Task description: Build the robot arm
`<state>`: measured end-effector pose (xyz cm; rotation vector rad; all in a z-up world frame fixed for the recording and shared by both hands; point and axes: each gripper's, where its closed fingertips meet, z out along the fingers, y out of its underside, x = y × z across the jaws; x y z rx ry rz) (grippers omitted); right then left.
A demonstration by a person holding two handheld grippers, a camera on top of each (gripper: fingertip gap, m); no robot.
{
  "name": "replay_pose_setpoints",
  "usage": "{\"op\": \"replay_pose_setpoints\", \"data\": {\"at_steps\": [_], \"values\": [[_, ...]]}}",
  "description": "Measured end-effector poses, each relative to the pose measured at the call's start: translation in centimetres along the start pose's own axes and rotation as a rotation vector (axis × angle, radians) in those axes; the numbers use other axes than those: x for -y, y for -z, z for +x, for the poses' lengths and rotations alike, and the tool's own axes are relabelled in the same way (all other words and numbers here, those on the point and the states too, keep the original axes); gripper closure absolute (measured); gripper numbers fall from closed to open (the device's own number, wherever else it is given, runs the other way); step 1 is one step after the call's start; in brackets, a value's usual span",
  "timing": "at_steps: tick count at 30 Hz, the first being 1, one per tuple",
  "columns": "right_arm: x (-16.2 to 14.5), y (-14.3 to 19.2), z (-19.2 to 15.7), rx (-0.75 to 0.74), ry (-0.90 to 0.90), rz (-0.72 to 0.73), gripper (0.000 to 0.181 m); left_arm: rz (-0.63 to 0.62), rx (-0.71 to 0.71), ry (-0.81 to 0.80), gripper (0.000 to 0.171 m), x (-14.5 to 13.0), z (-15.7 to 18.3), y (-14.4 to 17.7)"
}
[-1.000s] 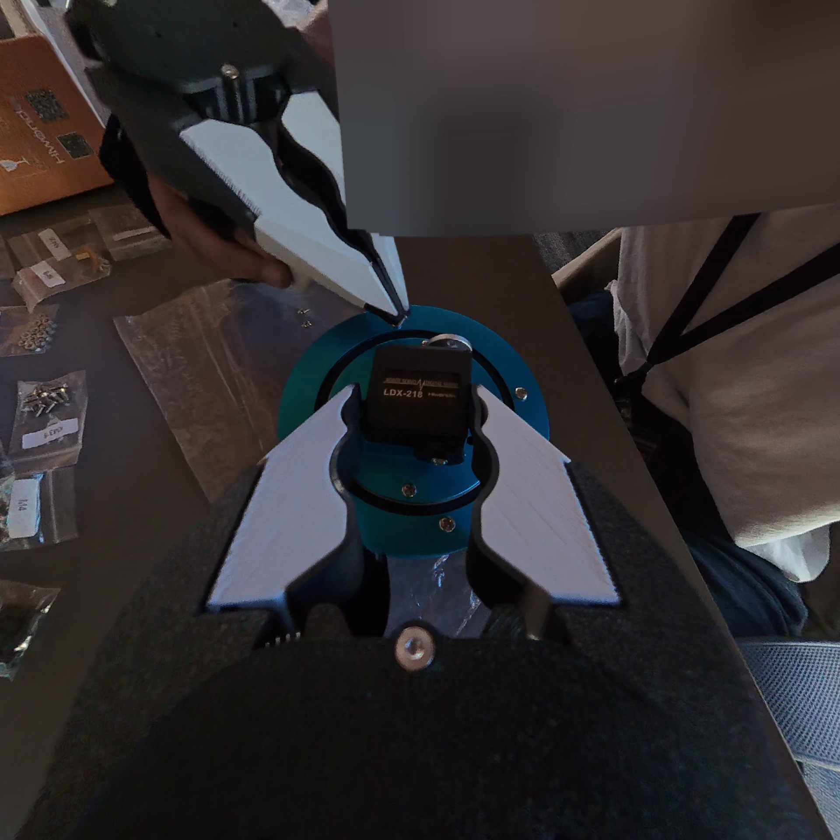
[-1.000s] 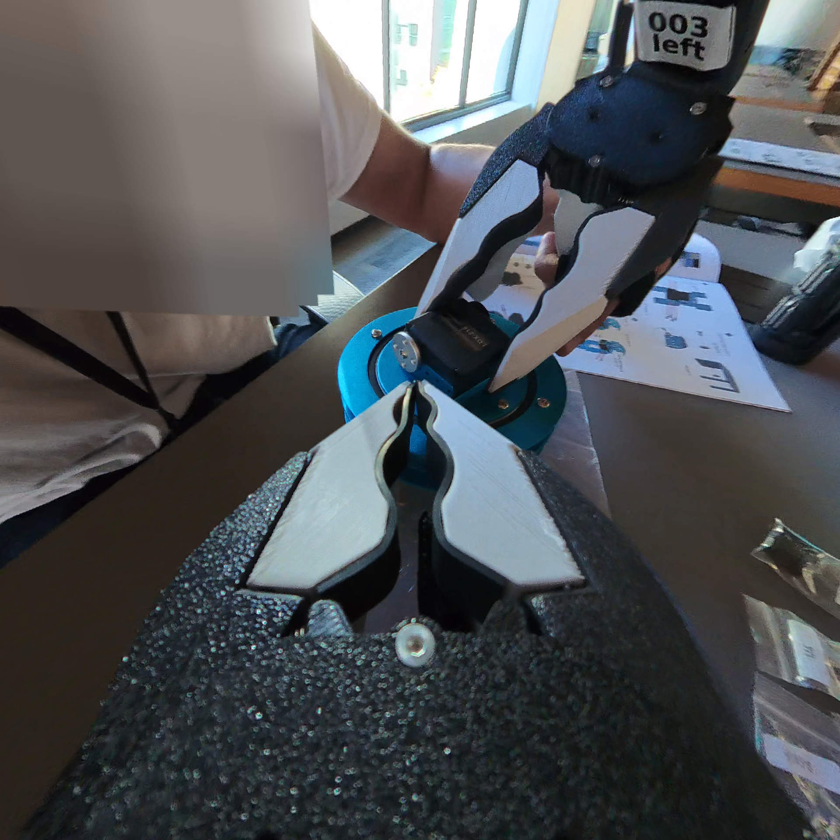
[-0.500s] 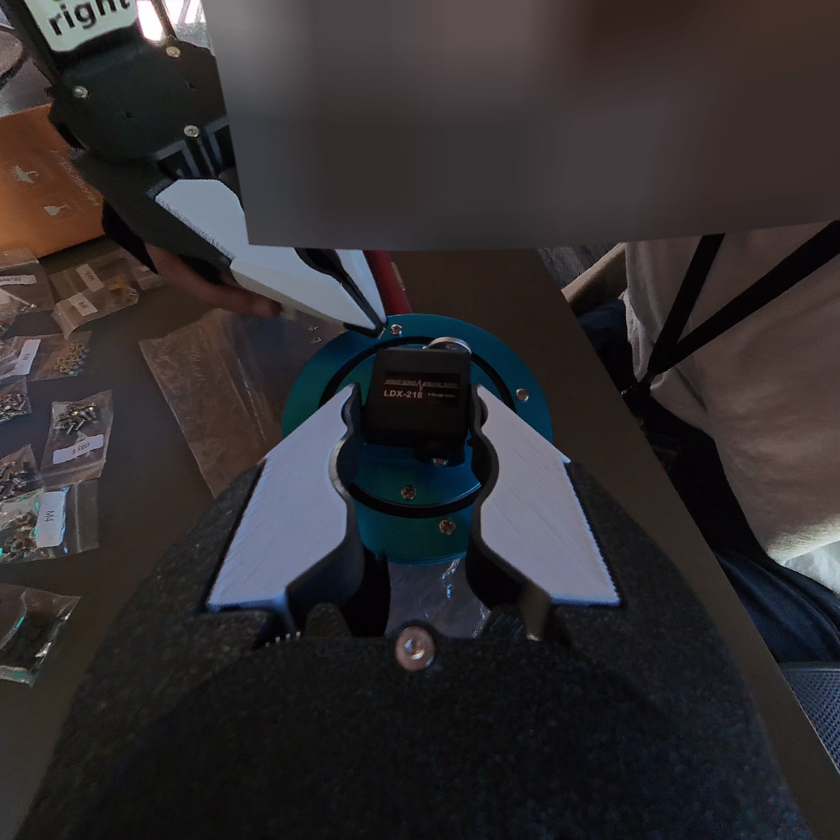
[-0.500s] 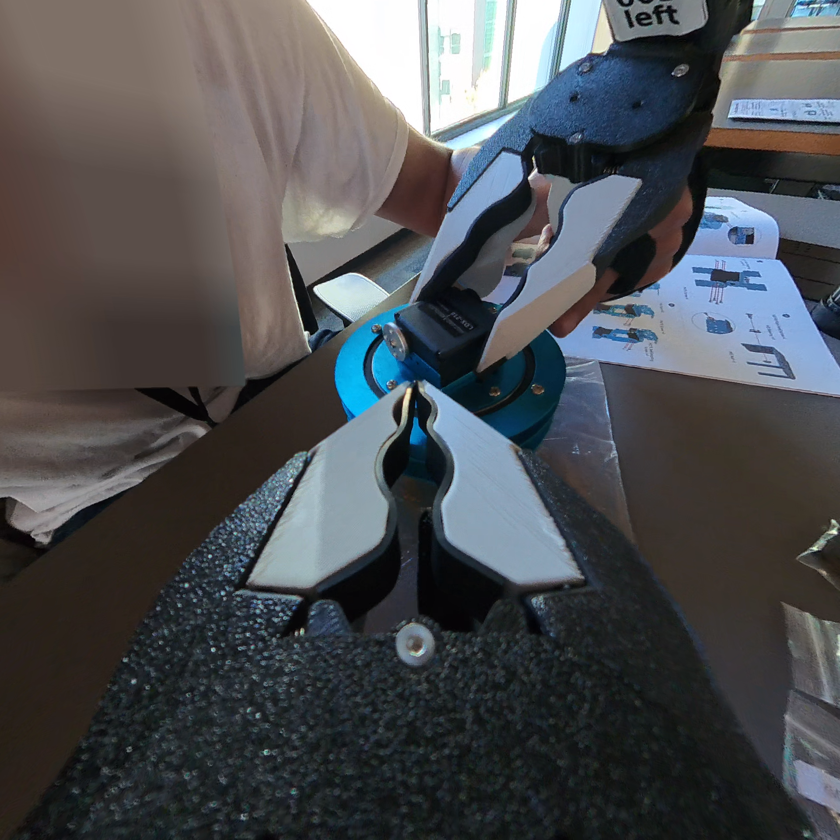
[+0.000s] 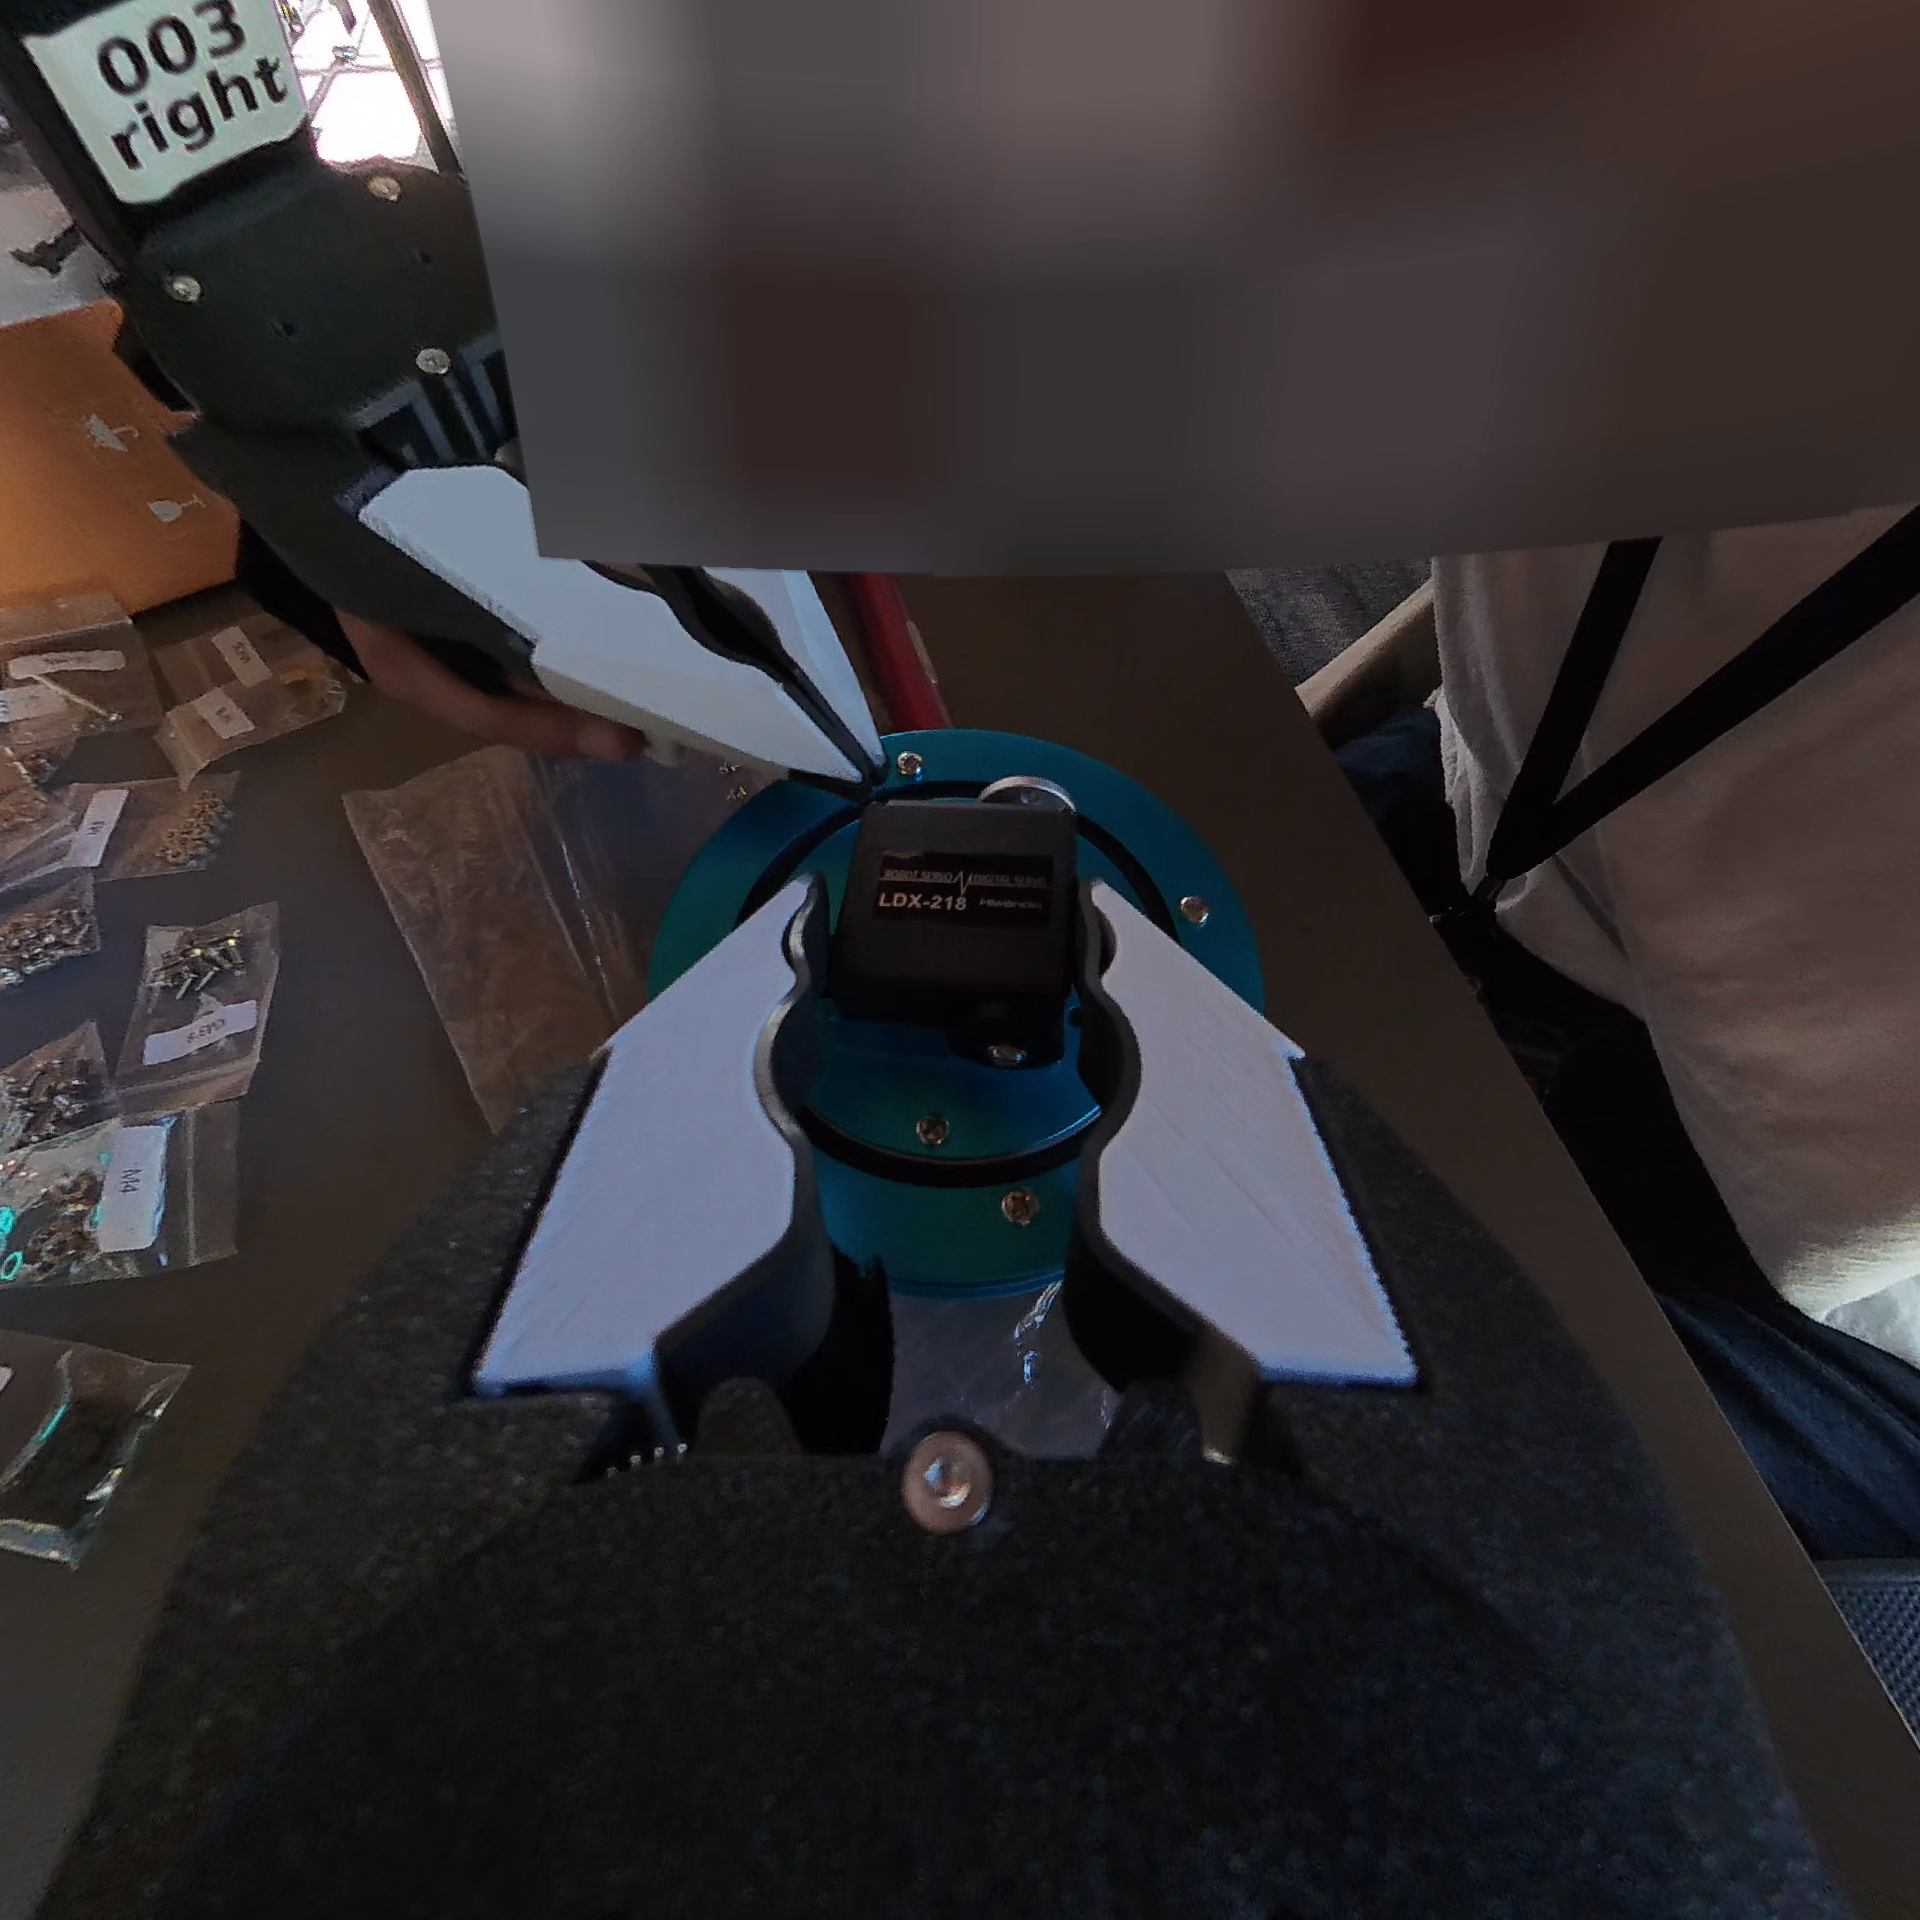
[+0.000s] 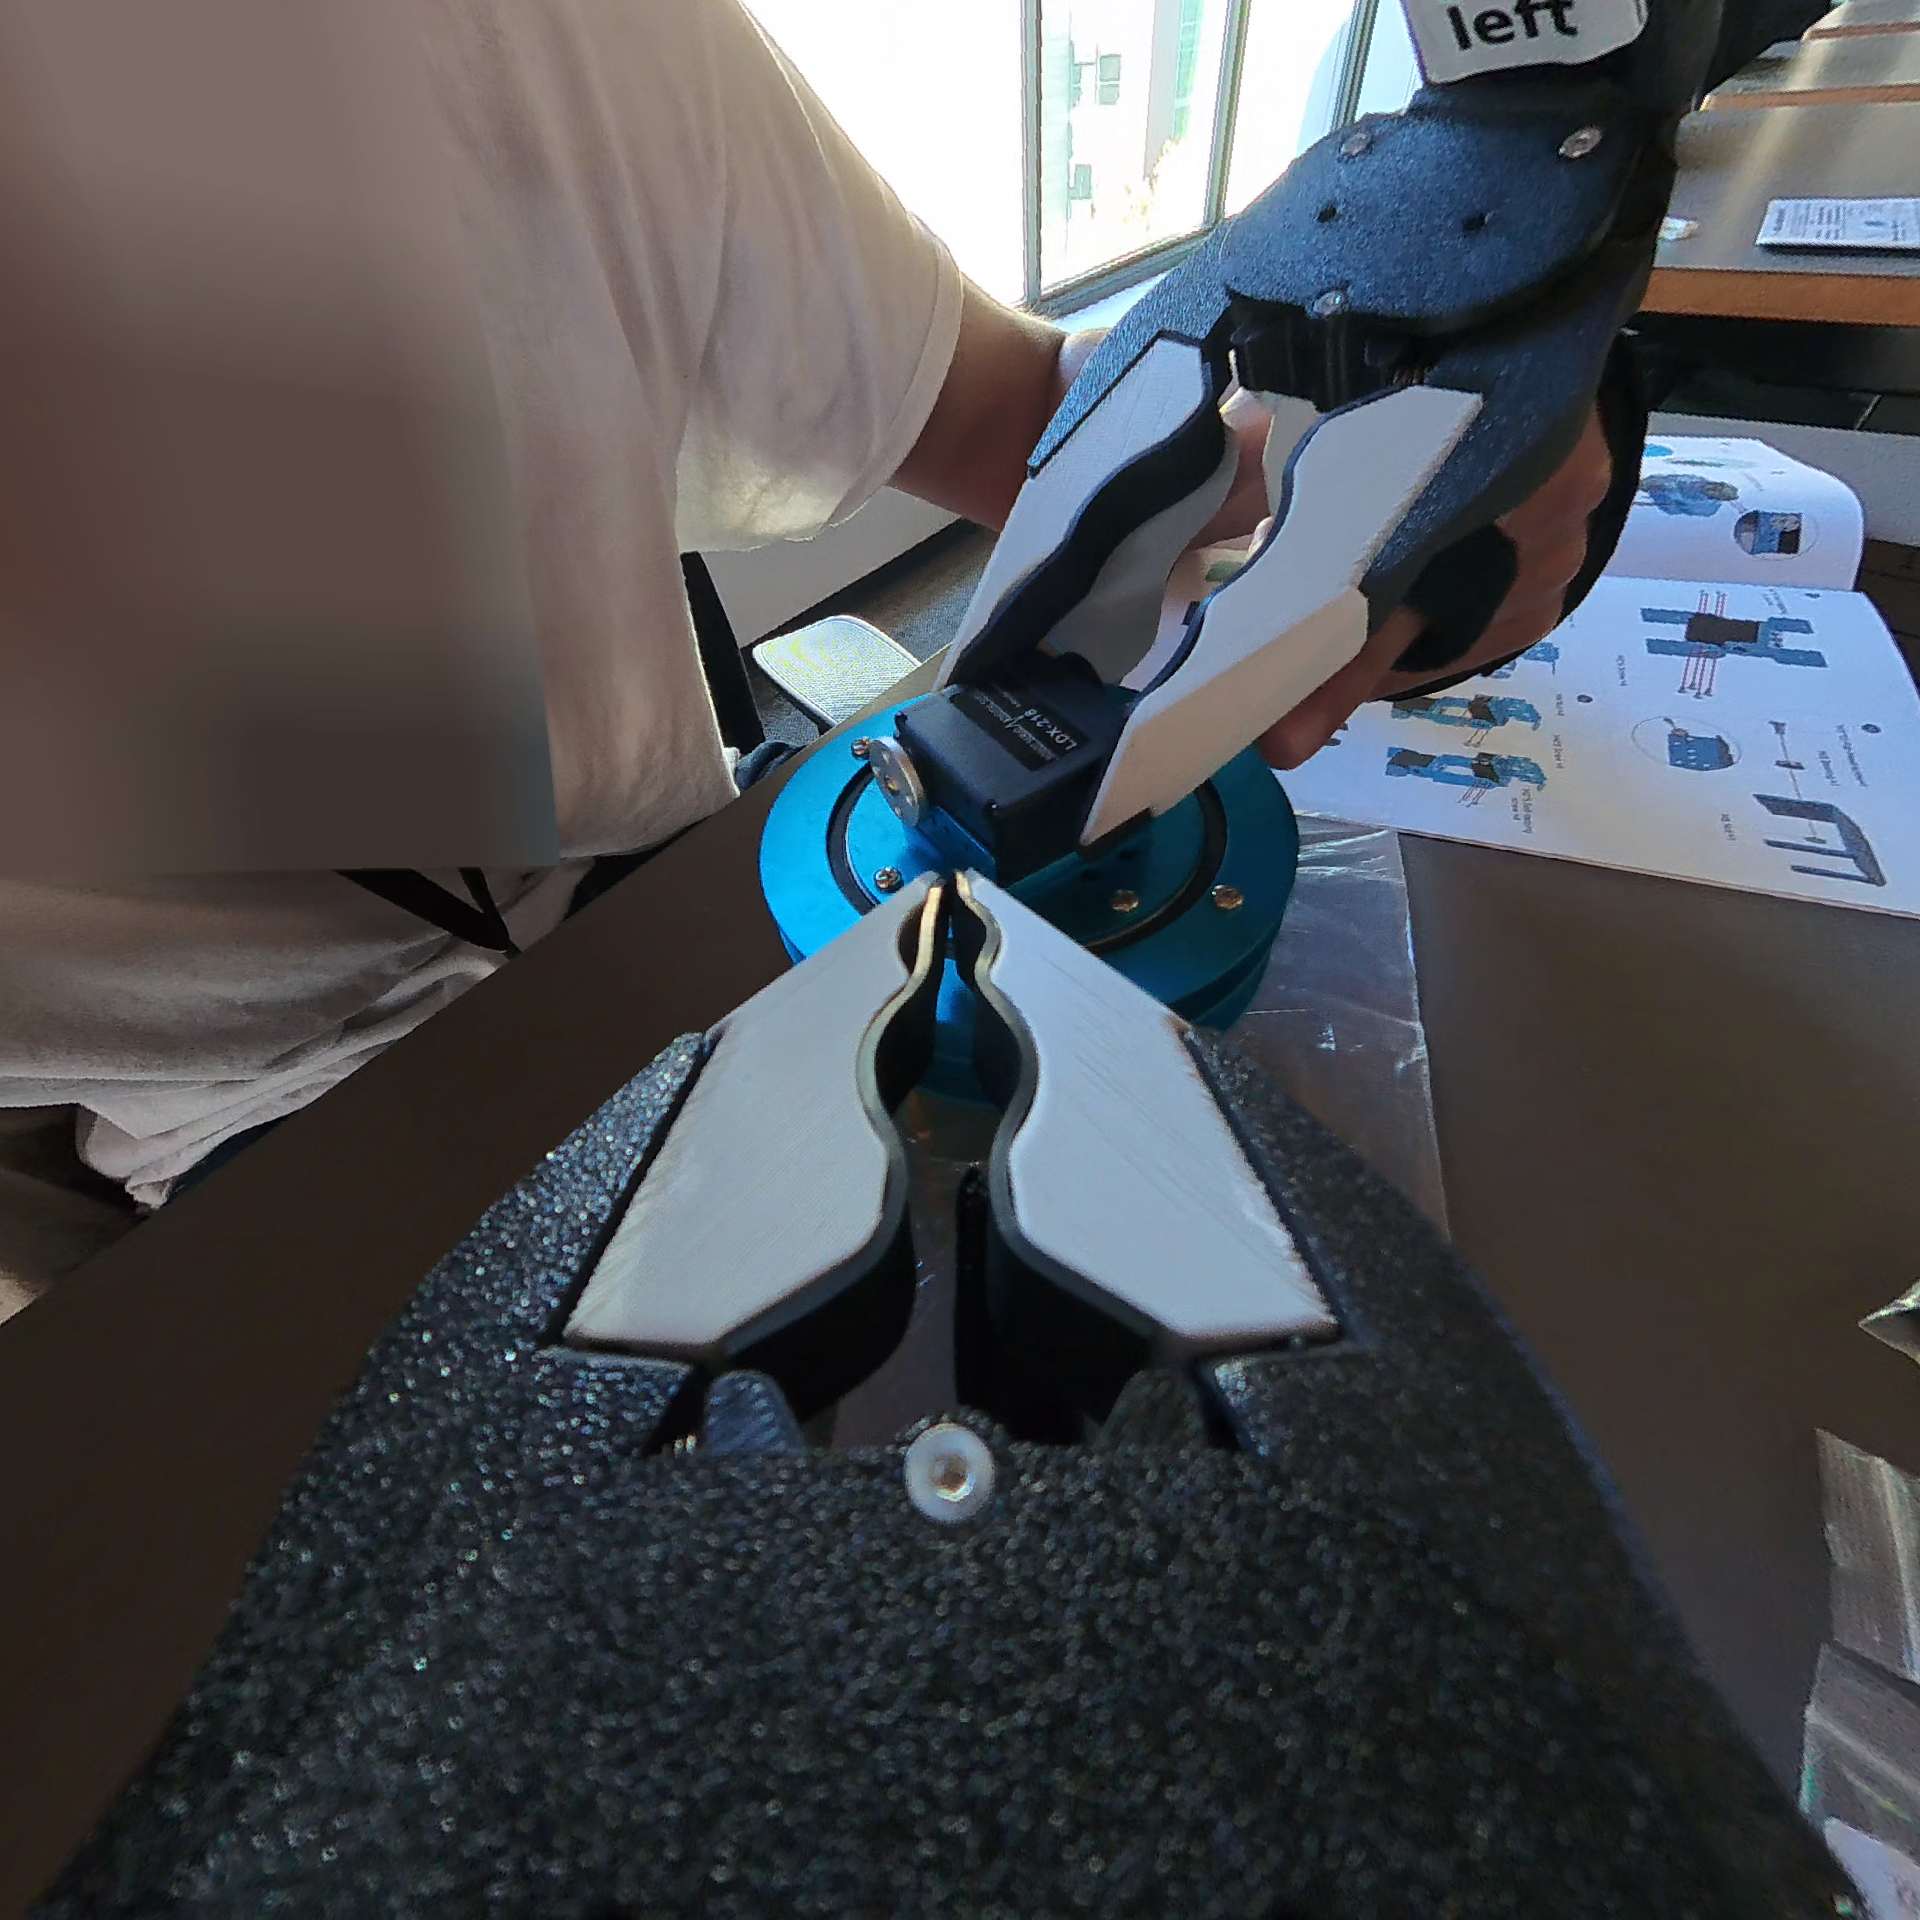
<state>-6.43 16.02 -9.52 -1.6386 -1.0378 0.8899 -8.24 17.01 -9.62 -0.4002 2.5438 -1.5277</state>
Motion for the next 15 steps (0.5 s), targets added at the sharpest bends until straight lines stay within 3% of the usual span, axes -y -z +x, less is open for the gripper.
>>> {"op": "replay_pose_setpoints", "data": {"at_steps": [5, 8, 15], "values": [[0.1, -0.1, 0.2, -0.015, 0.007, -0.019, 0.181, 0.000, 0.001, 0.003, 0.125, 0.0, 0.0, 0.0], [-0.2, 0.3, 0.0, -0.036, -0.038, -0.102, 0.181, 0.004, 0.004, 0.005, 0.125, 0.0, 0.0, 0.0], [-0.1, 0.5, 1.5, -0.262, -0.131, -0.239, 0.164, 0.020, 0.017, 0.011, 0.125, 0.0, 0.0, 0.1]]}}
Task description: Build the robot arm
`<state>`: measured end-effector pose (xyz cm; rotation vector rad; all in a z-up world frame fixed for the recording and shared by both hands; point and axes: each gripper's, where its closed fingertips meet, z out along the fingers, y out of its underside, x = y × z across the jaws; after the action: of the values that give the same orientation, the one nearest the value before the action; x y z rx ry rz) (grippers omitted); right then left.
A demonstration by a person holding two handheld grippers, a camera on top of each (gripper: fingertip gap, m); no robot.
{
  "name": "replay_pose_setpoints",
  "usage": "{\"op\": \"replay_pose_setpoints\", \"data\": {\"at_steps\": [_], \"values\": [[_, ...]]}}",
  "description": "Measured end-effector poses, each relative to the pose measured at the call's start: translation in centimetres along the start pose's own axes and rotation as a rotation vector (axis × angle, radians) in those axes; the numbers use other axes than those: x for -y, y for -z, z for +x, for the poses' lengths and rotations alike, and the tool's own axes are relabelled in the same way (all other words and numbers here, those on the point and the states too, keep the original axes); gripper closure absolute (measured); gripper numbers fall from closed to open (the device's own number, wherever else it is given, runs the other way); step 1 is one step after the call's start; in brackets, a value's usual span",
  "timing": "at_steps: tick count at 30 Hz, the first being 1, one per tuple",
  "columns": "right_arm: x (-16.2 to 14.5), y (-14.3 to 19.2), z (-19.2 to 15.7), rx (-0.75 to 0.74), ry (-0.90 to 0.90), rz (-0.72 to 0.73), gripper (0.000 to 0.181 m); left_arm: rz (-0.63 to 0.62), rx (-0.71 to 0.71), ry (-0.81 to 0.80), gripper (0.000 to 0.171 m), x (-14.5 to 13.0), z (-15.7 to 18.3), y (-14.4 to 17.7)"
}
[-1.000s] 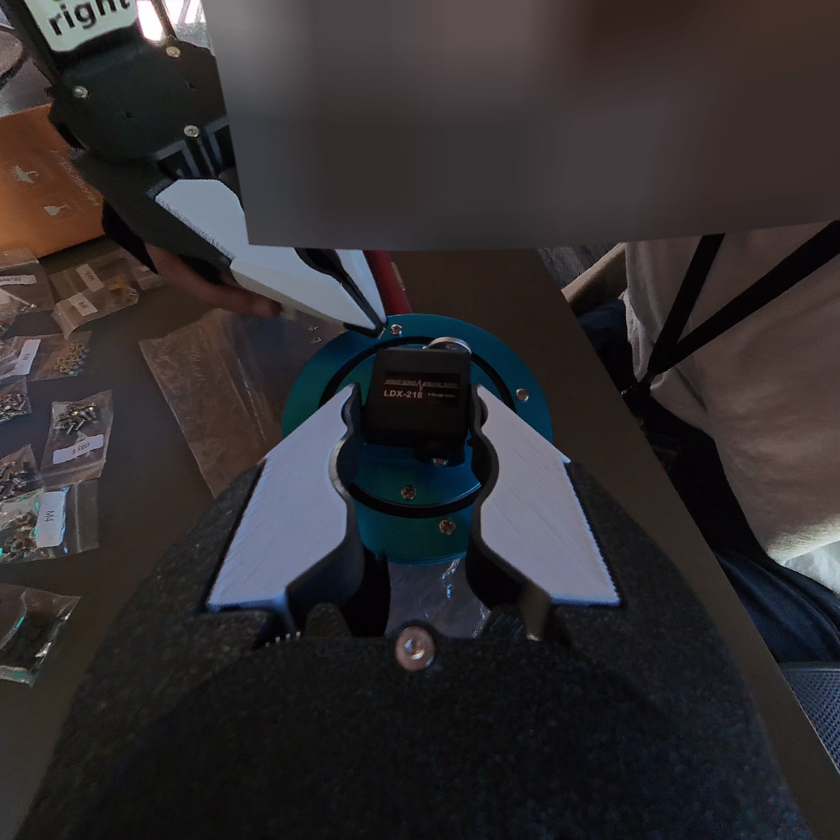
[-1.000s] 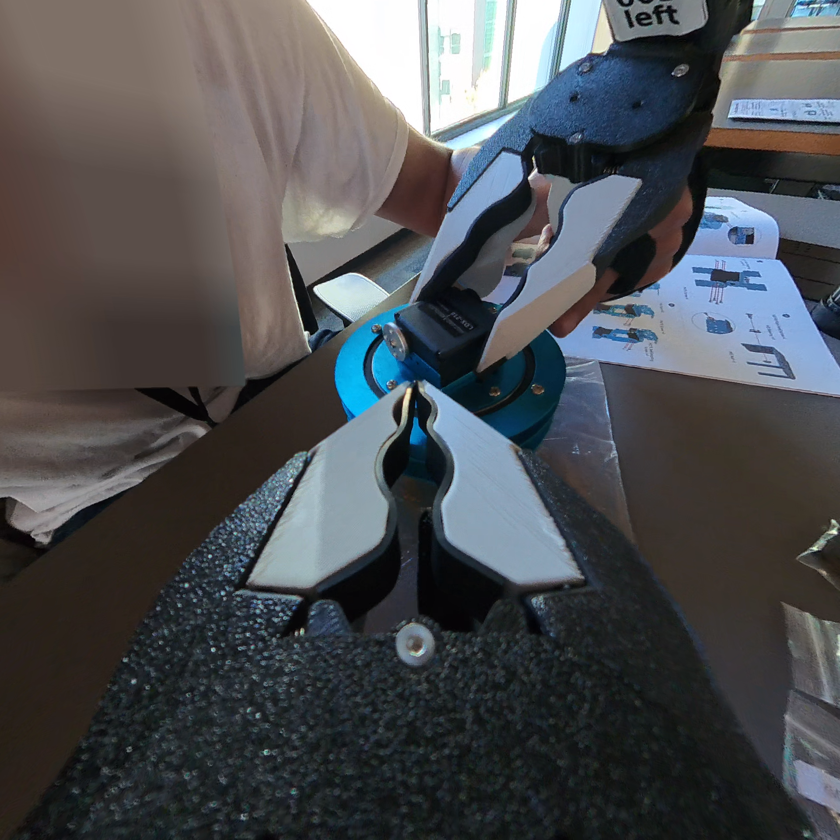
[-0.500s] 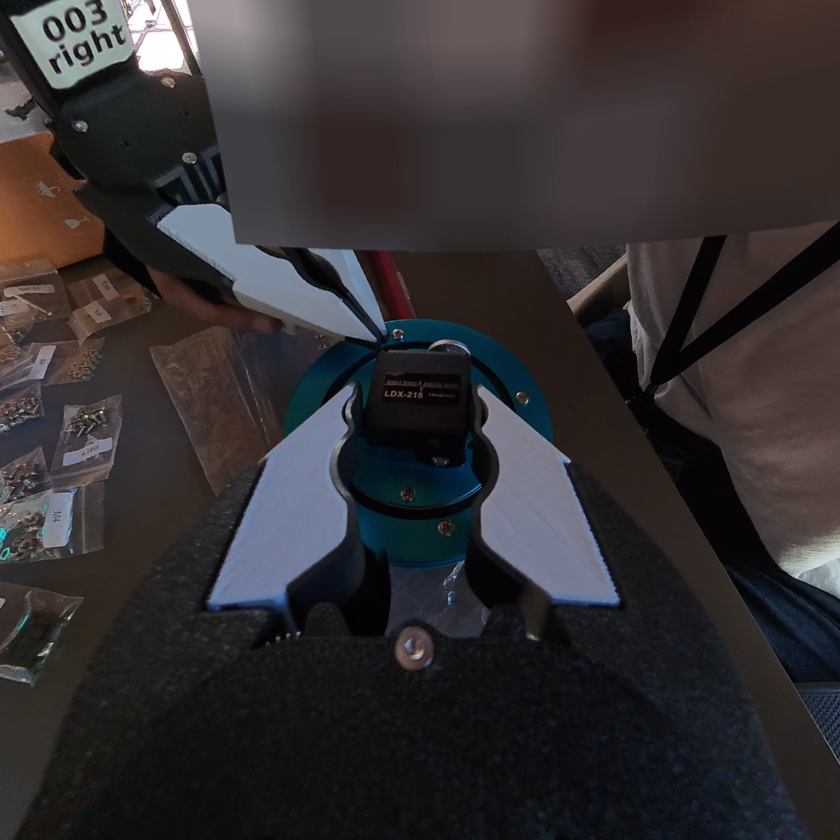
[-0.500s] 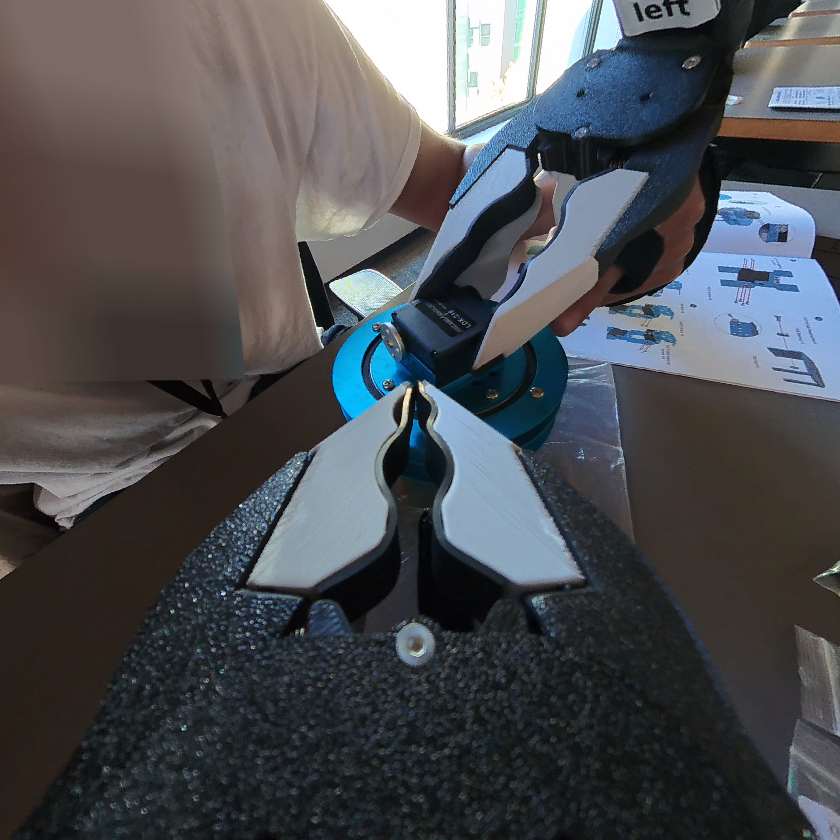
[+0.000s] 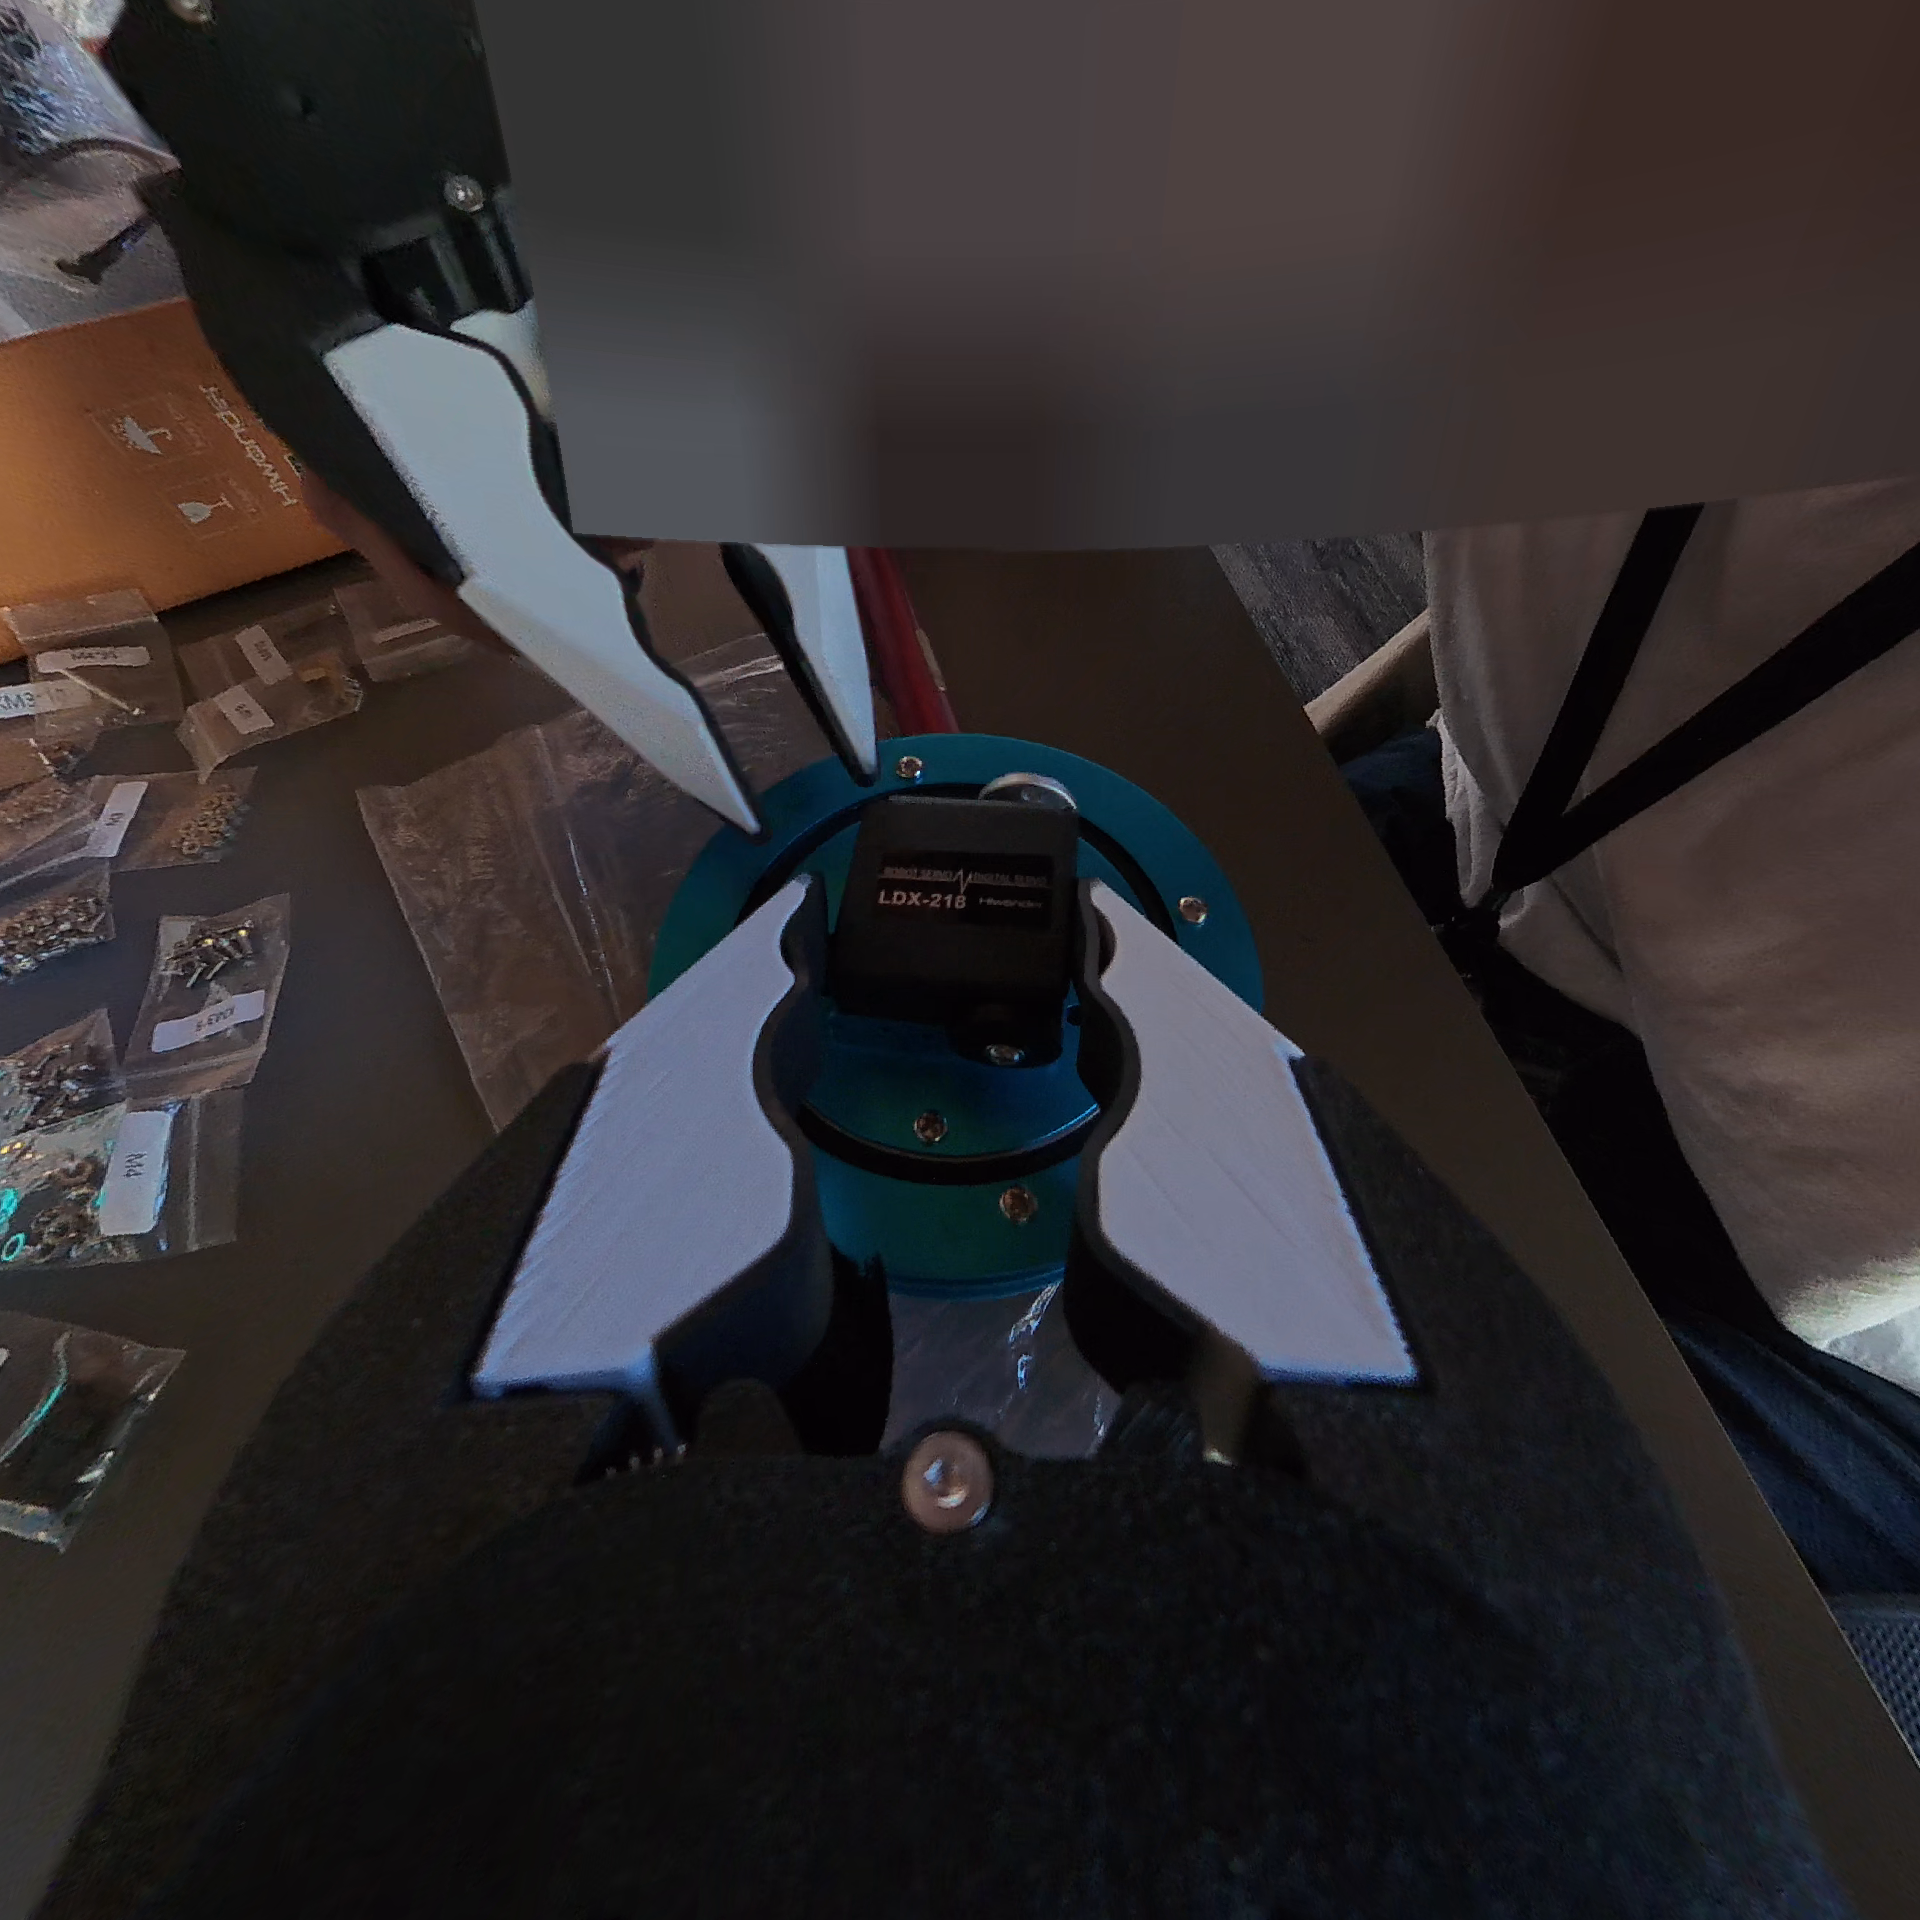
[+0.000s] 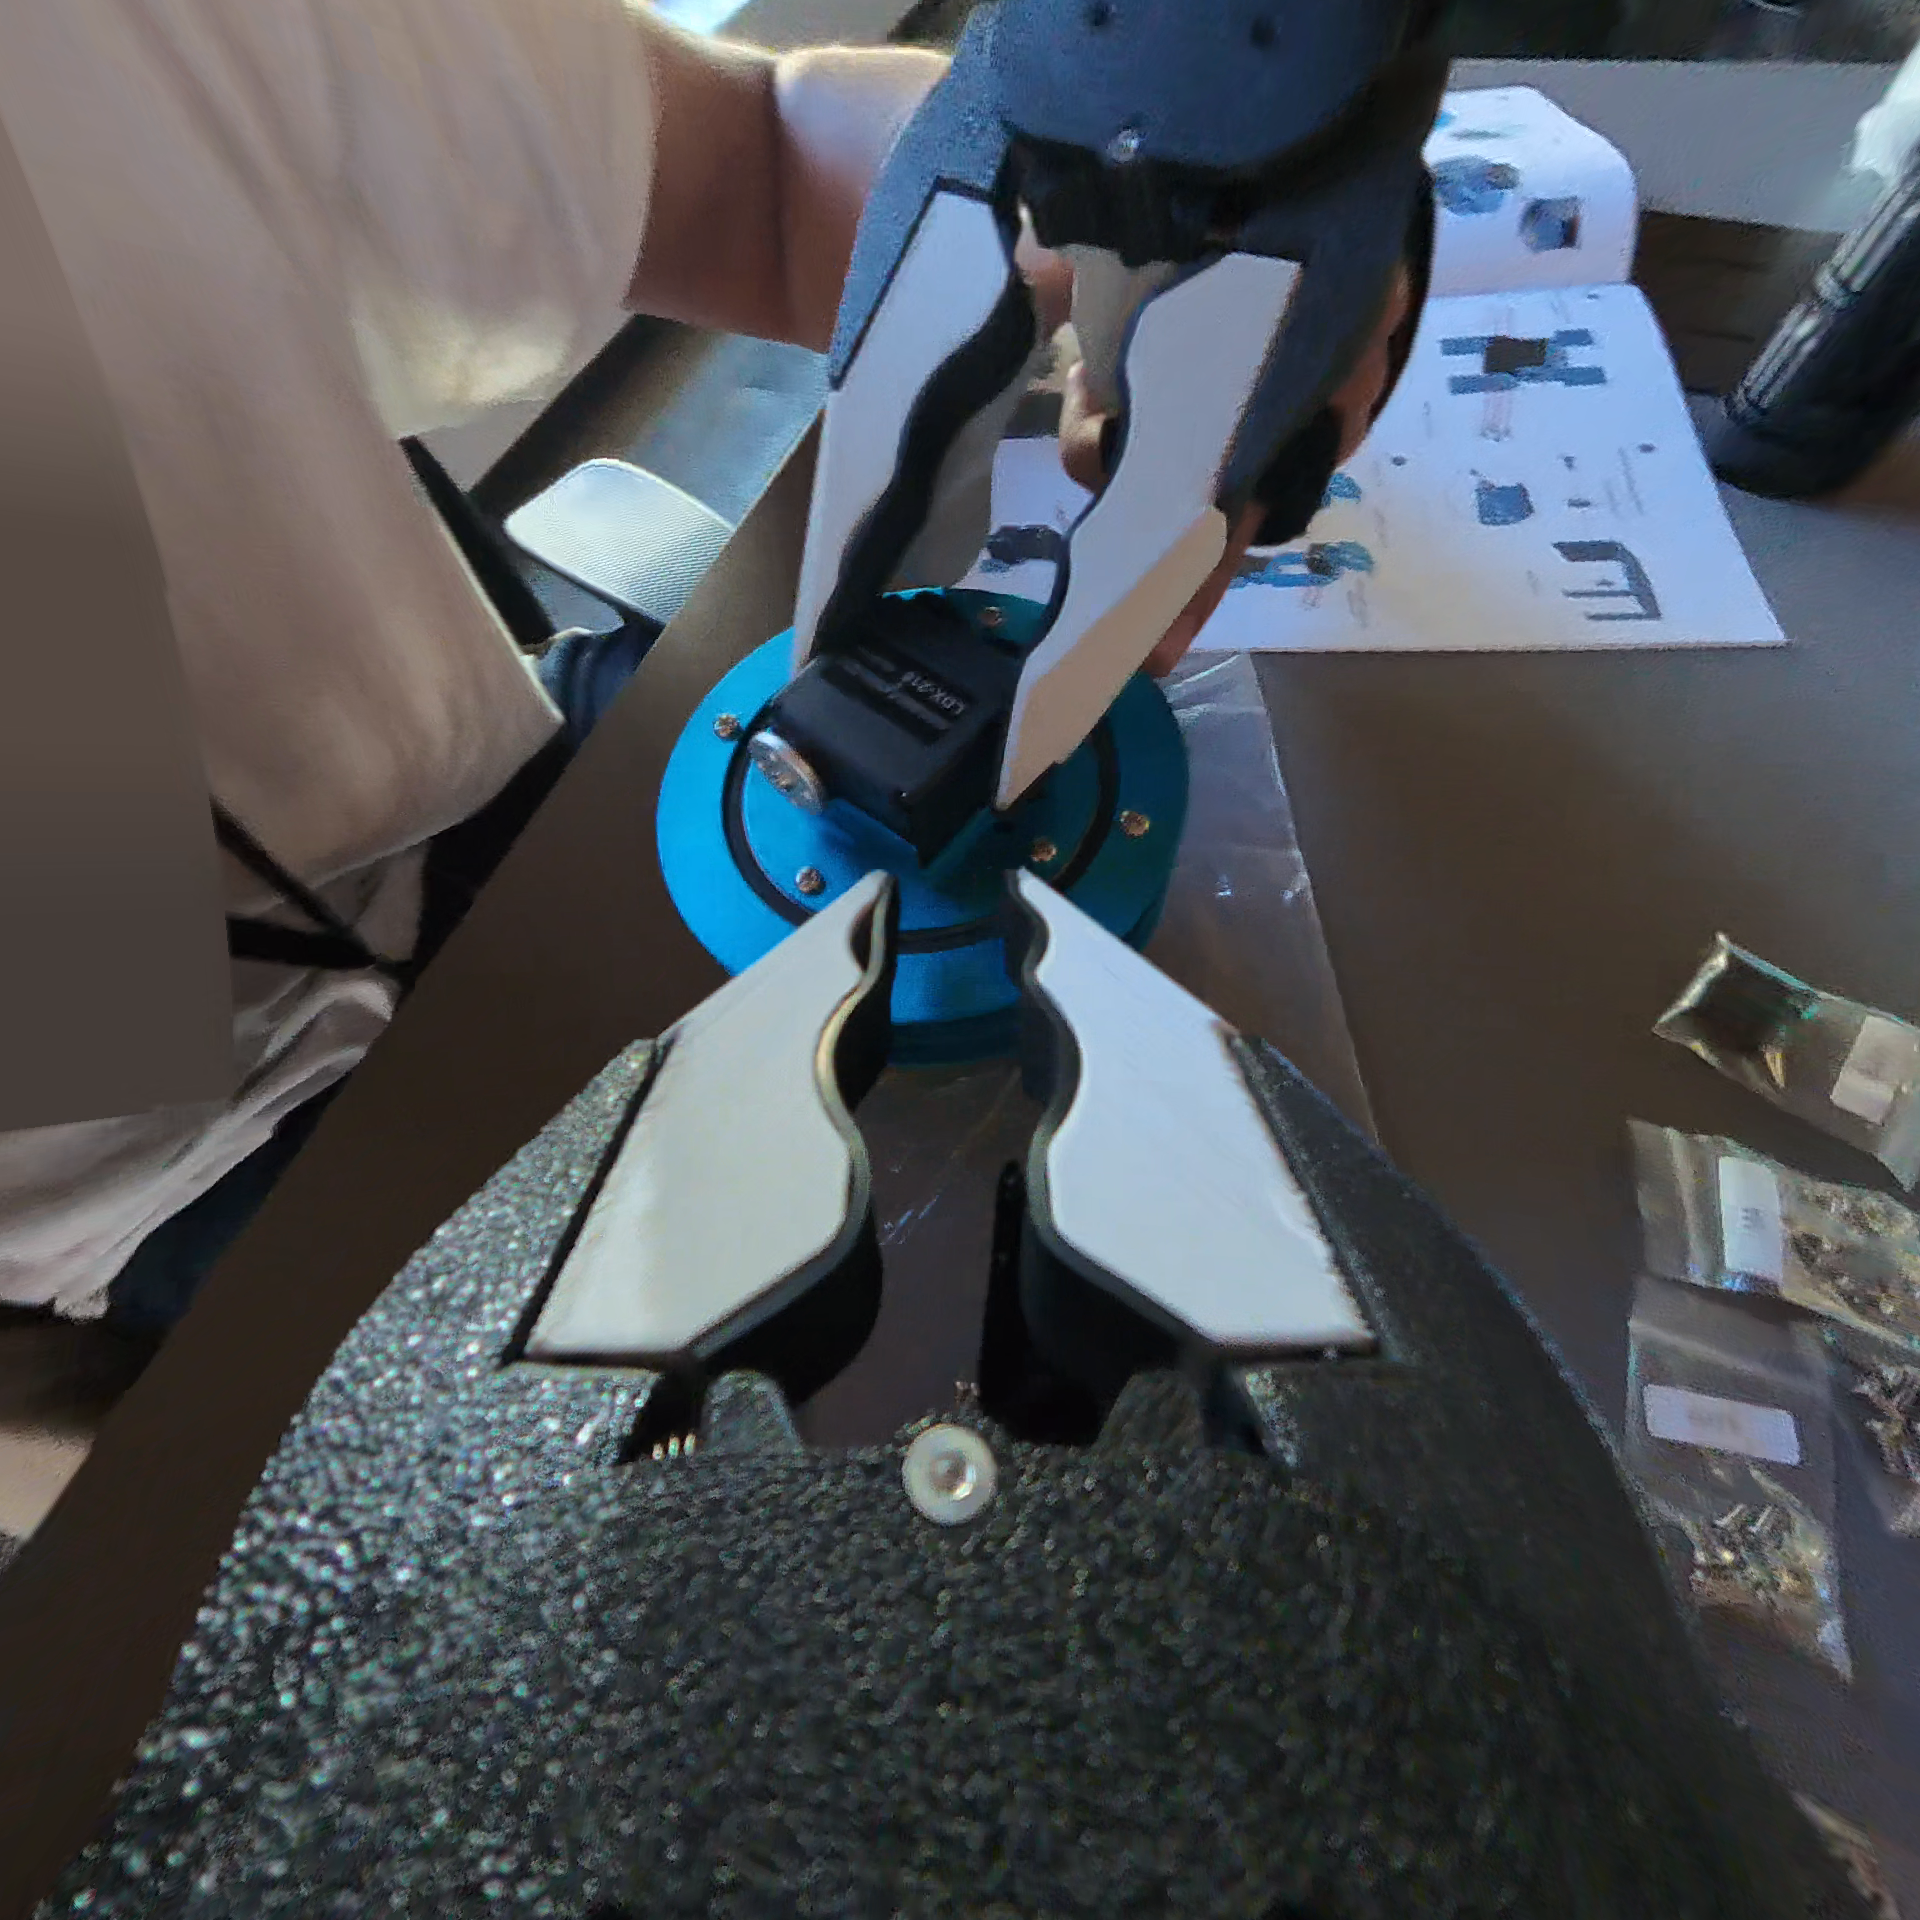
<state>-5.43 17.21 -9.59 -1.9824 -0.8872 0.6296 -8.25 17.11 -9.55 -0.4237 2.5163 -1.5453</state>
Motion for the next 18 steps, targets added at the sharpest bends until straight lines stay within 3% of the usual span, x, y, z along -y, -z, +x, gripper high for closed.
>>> {"op": "replay_pose_setpoints", "data": {"at_steps": [4, 10, 14, 18], "values": [[-0.6, -0.9, 0.0, -0.092, -0.026, -0.051, 0.137, 0.010, 0.008, 0.004, 0.125, 0.0, 0.0, 0.1], [-0.5, -1.2, 0.9, -0.192, -0.013, -0.073, 0.141, 0.011, 0.018, 0.005, 0.125, -0.1, 0.0, 0.2], [-0.8, 1.2, 2.7, -0.308, 0.050, -0.113, 0.152, 0.012, 0.021, 0.006, 0.125, -0.1, 0.1, 0.2], [0.5, 0.9, 0.7, -0.195, 0.034, -0.054, 0.156, 0.013, 0.020, 0.006, 0.125, -0.1, 0.1, 0.2]]}}
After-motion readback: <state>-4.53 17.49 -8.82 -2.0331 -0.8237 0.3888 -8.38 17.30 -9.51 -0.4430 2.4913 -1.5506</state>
